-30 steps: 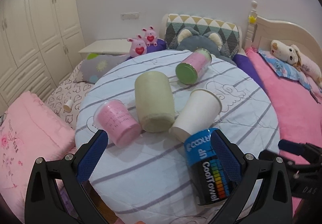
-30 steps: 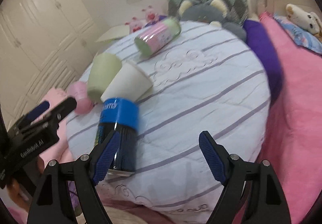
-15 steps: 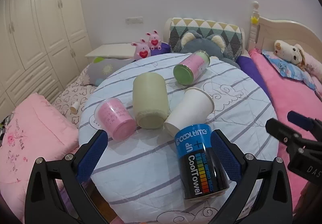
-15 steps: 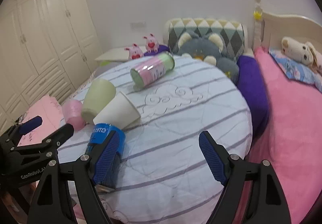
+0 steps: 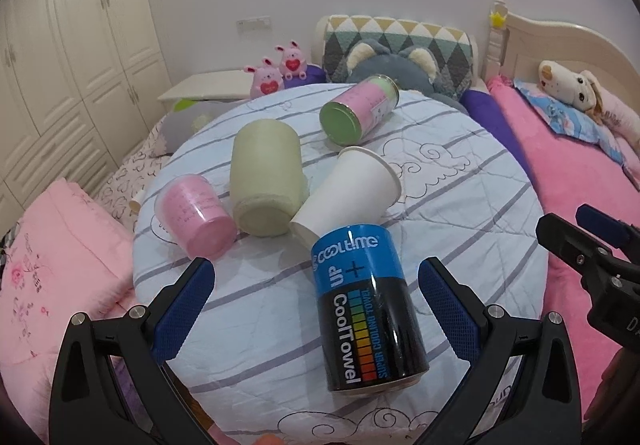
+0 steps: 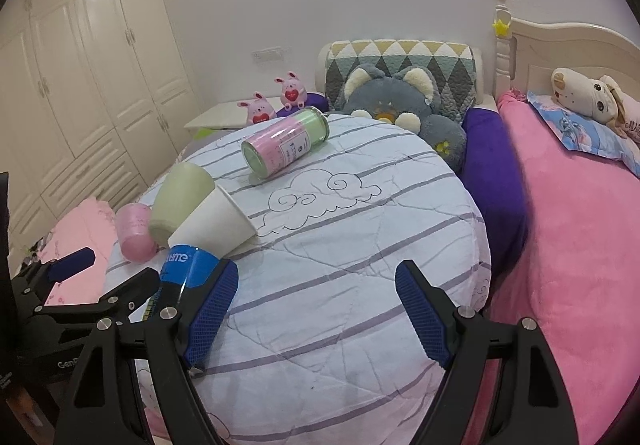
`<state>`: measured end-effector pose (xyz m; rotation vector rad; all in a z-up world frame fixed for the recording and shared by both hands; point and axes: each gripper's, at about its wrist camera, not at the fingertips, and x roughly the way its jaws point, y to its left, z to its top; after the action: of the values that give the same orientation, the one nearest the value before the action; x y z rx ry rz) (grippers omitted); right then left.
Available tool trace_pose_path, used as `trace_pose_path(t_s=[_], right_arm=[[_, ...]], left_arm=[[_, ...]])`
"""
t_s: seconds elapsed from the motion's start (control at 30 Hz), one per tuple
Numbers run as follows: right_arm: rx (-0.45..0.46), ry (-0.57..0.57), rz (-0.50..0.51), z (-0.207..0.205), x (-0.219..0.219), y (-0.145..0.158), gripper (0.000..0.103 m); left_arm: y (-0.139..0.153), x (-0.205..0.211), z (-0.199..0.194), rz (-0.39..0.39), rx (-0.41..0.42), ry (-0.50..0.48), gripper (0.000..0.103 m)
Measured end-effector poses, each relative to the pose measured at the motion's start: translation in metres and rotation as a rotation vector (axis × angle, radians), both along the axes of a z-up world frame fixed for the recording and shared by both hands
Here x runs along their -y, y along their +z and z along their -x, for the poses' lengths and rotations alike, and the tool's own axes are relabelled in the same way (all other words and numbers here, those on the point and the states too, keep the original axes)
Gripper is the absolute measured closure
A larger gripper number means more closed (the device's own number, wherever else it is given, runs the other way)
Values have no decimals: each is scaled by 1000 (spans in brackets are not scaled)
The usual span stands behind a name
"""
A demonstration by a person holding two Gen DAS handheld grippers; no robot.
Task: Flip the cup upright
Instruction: 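Grasp the blue can with the left gripper while the right gripper releases it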
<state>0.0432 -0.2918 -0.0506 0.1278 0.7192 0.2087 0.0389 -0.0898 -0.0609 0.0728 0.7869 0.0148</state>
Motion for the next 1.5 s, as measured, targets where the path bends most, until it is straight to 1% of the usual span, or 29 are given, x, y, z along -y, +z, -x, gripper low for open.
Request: trace_pose_path(t_s=[0.13, 0.3, 0.6, 0.8, 0.93, 1.07, 1.1, 1.13, 1.2, 1.27, 1.3, 1.33, 1.37, 1.5], right_arm=[[7, 16, -6, -1, 1, 0, 21], [4, 28, -9, -6, 2, -1, 21], [-22, 37, -20, -18, 9, -10, 21], [-40, 46, -27, -27, 10, -17, 21], [-51, 52, -39, -34, 10, -21, 21], [-60, 56, -44, -39, 11, -24, 21], [-63, 57, -46, -40, 11, -25, 21], [-66, 57, -48, -40, 11, -26, 21], [-73, 57, -48, -42, 12, -27, 21], [-80, 53, -49, -43, 12, -29, 21], [-81, 52, -49, -44, 13, -29, 21], [-83, 50, -52, -44, 13, -29, 21], [-84, 48, -54, -45, 14, -29, 21], [-85, 42, -60, -44, 15, -29, 21]], left_arm=[[-2, 4, -3, 18, -4, 4, 0], [-8, 11, -9, 7, -27, 6, 0], [-23, 16, -25, 11, -76, 15, 0], [-36, 16, -39, 19, -128, 29, 0], [-46, 13, -49, 51, -175, 40, 0], [-54, 12, -58, 64, -211, 46, 0], [-57, 12, -61, 72, -225, 46, 3], [-57, 12, -62, 77, -233, 46, 10], [-60, 12, -65, 80, -257, 41, 17], [-61, 13, -66, 81, -266, 34, 18], [-61, 13, -65, 89, -269, 26, 23], [-61, 12, -65, 97, -268, 20, 30], [-59, 13, -64, 108, -263, 9, 32], [-53, 15, -57, 93, -236, -10, 32]])
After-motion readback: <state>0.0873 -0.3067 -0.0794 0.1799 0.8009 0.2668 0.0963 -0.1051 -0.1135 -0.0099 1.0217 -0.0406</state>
